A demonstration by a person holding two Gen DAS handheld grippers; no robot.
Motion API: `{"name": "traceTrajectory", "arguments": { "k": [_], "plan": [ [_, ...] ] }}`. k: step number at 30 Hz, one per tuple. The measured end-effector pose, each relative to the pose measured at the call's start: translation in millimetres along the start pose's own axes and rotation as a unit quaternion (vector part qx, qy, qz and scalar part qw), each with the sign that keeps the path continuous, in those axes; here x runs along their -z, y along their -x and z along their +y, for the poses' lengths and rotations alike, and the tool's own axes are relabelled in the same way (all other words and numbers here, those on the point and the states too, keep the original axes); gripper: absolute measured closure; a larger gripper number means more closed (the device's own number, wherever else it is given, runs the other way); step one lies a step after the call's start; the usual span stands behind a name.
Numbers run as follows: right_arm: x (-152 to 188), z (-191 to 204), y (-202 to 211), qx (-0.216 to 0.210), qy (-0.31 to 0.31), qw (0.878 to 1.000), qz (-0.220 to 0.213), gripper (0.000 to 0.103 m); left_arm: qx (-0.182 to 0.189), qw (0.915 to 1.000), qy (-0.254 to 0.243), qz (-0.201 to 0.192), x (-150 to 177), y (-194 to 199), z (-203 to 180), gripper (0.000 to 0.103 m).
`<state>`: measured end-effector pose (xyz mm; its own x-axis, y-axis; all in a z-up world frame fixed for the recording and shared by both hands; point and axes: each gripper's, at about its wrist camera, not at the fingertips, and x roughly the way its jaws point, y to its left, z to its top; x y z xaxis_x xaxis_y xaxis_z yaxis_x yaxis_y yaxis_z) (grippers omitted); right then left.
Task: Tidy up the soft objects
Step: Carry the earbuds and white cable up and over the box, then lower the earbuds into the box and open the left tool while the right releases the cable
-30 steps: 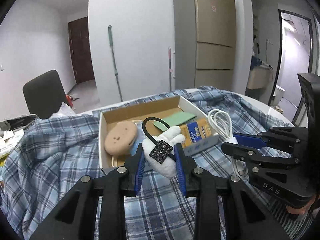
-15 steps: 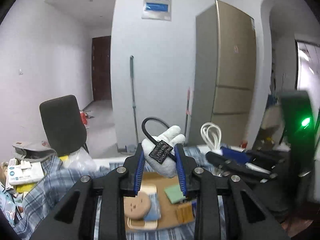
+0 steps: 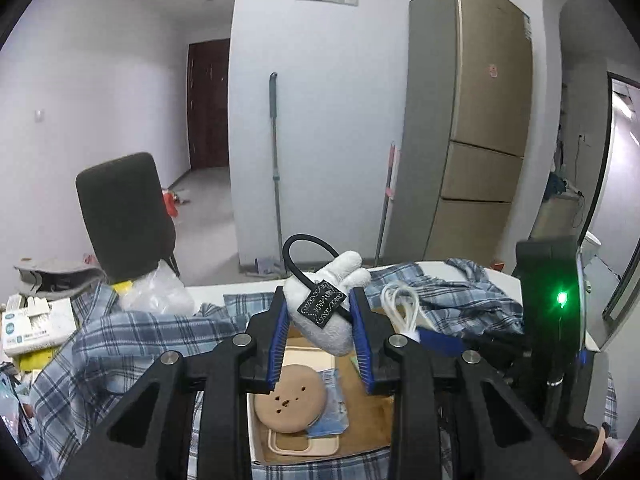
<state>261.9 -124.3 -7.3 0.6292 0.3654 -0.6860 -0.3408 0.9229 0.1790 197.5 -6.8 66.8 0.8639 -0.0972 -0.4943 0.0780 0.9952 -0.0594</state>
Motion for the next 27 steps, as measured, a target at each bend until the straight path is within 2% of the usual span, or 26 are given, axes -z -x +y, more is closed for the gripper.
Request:
{"name": "traceTrajectory", "arguments": {
  "k": [3,8,10,14,16,17,18,21,23,26,27],
  "plan": [
    [9.4,2.8,-16.3,-0.02,-0.007,0.999,0.028,0.083,0.006,0.9999,0.001,0.014,3.2,-9.8,4.2,0.072],
    [21.3,3.0,-37.0,-0.019,-0.013,0.998,0.055,0.083,0.01,0.9993,-0.005,0.036,11.2,-24.4,-0.8,0.072],
    [23.8,-1.4,-43.3,-0.021,-0.023,0.997,0.069,0.083,0.025,0.9983,0.002,0.054,13.7,-30.4,-0.5,0.072],
    [25.0,-5.5,-47.5,-0.03,-0.026,0.996,0.075,0.081,0.022,0.9977,0.008,0.063,16.0,-37.1,1.9,0.072],
    [23.9,-7.1,-45.9,-0.021,-0.026,0.997,0.071,0.063,0.024,0.997,0.014,0.072,17.1,-40.8,4.3,0.072],
    [23.8,-8.8,-43.6,-0.017,-0.029,0.997,0.063,0.036,0.028,0.9964,0.018,0.078,17.8,-42.7,5.6,0.072],
    [23.2,-11.3,-40.3,-0.022,-0.032,0.998,0.053,0.027,0.03,0.9959,0.022,0.082,18.7,-44.5,6.5,0.072],
    [19.1,-16.6,-33.3,-0.013,-0.038,0.998,0.044,0.027,0.023,0.9961,0.018,0.083,21.2,-47.3,6.3,0.07],
    [15.7,-21.7,-29.1,0.009,-0.037,0.999,0.039,0.027,0.022,0.996,0.019,0.084,22.9,-49.7,7.2,0.066],
    [12.6,-30.1,-28.2,0.046,-0.03,0.998,0.038,0.027,0.03,0.9951,0.022,0.092,26.4,-55.6,7.1,0.057],
    [12.1,-33.3,-28.7,0.053,-0.032,0.997,0.039,0.027,0.031,0.9948,0.019,0.096,28.1,-58.4,6.4,0.047]
  ]
}}
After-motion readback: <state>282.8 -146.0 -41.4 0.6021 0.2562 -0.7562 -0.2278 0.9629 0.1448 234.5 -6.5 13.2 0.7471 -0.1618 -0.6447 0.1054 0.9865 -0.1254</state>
